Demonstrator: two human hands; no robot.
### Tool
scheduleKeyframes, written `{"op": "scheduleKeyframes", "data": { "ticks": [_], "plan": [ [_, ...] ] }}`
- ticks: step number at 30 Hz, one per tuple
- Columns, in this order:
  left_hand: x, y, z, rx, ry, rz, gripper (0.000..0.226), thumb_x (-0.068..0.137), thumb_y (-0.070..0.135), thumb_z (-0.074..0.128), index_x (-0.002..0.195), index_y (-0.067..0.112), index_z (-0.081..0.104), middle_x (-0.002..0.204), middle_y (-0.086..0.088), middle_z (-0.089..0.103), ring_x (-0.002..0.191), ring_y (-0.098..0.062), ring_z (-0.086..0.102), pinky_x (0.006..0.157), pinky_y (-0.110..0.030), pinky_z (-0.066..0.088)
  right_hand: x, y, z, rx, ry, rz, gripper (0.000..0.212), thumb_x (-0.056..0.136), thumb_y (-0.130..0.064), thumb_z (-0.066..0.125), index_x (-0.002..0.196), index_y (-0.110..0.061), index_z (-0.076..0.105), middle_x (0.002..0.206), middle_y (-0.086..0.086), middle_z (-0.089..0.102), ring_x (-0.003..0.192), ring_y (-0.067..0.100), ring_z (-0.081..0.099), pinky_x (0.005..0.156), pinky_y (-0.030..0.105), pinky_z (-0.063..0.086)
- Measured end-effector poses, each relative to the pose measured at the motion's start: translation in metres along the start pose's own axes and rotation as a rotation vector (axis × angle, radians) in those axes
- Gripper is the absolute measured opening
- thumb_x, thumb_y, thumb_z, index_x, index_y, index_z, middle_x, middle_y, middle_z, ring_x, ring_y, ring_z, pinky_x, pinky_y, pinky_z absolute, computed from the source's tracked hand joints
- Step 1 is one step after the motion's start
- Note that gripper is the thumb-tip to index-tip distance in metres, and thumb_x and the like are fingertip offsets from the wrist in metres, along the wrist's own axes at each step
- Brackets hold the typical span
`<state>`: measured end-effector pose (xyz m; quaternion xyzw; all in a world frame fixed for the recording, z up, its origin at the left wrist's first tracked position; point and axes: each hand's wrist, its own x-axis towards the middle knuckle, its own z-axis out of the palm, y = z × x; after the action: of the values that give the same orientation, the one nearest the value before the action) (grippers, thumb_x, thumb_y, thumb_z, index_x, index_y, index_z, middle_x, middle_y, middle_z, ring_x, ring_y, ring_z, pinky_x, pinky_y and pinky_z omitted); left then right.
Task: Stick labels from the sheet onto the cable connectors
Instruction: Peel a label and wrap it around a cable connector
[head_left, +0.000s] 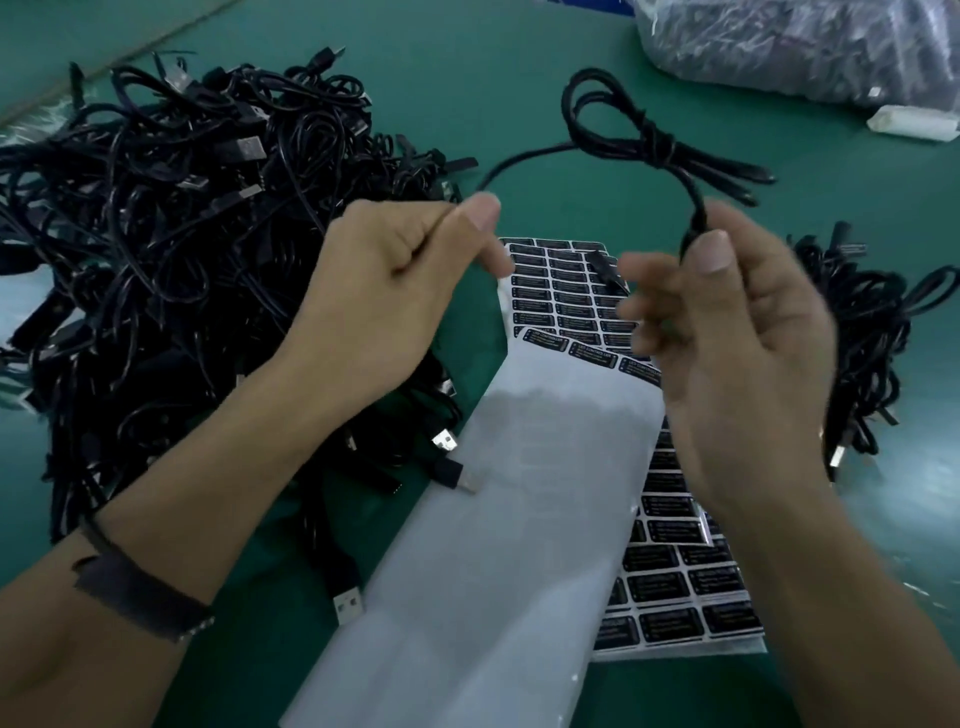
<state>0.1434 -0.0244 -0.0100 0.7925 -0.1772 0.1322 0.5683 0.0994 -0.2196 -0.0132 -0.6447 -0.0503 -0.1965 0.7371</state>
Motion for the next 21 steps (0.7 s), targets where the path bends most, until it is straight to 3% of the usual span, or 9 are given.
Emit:
{"op": "scheduleKeyframes", "data": {
  "ticks": [4,7,10,13,16,19,21],
  "plan": [
    [0.002,0.013,0.003,-0.628,-0.069,-0.378,0.054,0.106,0.038,0.043,0.067,0.019,0.075,0.056,0.005,0.039,0.050,-0.007,0.035,0.043,-0.019,0.027,-0.006,0.007,0.008,-0.273,-0.102,0.035,0.026,0.088,-0.049,0.062,0.111,-0.036,0.063,0.092,0.003,0.072,0.075,0.011,0.065,0.066,0.020,0.051],
    [-0.001,0.018,0.013,-0.844,-0.063,-0.551,0.055,0.104,0.042,0.043,0.065,0.020,0.074,0.059,0.008,0.037,0.051,-0.004,0.034,0.046,-0.017,0.027,-0.012,0.009,0.012,-0.342,-0.142,0.039,0.034,0.079,-0.050,0.068,0.110,-0.036,0.064,0.085,-0.001,0.072,0.075,0.014,0.066,0.070,0.022,0.054],
    [-0.005,0.018,0.022,-0.943,-0.099,-0.639,0.044,0.104,0.040,0.043,0.073,0.022,0.066,0.061,0.007,0.035,0.051,-0.007,0.031,0.047,-0.019,0.025,-0.014,0.010,0.014,-0.270,-0.179,0.018,0.030,0.087,-0.043,0.068,0.115,-0.034,0.062,0.082,0.003,0.070,0.073,0.016,0.065,0.065,0.017,0.051],
    [-0.007,0.016,0.025,-0.929,-0.203,-0.628,0.028,0.097,0.026,0.047,0.077,0.020,0.066,0.065,0.006,0.035,0.056,-0.009,0.031,0.049,-0.021,0.027,-0.012,0.009,0.013,-0.195,-0.226,0.025,0.030,0.100,-0.033,0.052,0.129,-0.027,0.057,0.081,-0.001,0.071,0.069,0.003,0.062,0.063,0.011,0.046],
    [-0.009,0.012,0.024,-0.805,-0.338,-0.566,0.035,0.095,0.024,0.049,0.079,0.023,0.079,0.069,0.009,0.040,0.059,-0.006,0.035,0.054,-0.020,0.030,-0.011,0.008,0.013,-0.175,-0.215,0.044,0.026,0.106,-0.025,0.042,0.121,-0.024,0.064,0.078,-0.005,0.070,0.067,0.004,0.059,0.060,0.013,0.044],
    [-0.011,0.012,0.024,-0.817,-0.426,-0.460,0.025,0.092,0.028,0.053,0.098,0.023,0.077,0.075,0.008,0.056,0.067,-0.008,0.043,0.062,-0.020,0.036,-0.011,0.005,0.013,-0.211,-0.267,-0.014,0.018,0.104,-0.018,0.049,0.109,-0.020,0.066,0.076,-0.013,0.069,0.066,-0.001,0.059,0.060,0.011,0.045],
    [-0.012,0.011,0.025,-0.892,-0.395,-0.428,0.023,0.090,0.026,0.056,0.099,0.021,0.076,0.083,-0.003,0.063,0.071,-0.012,0.052,0.068,-0.024,0.047,-0.015,0.003,0.015,-0.227,-0.308,-0.027,0.020,0.096,-0.029,0.061,0.115,-0.022,0.064,0.081,-0.006,0.072,0.070,0.008,0.064,0.061,0.022,0.051]
  ]
}}
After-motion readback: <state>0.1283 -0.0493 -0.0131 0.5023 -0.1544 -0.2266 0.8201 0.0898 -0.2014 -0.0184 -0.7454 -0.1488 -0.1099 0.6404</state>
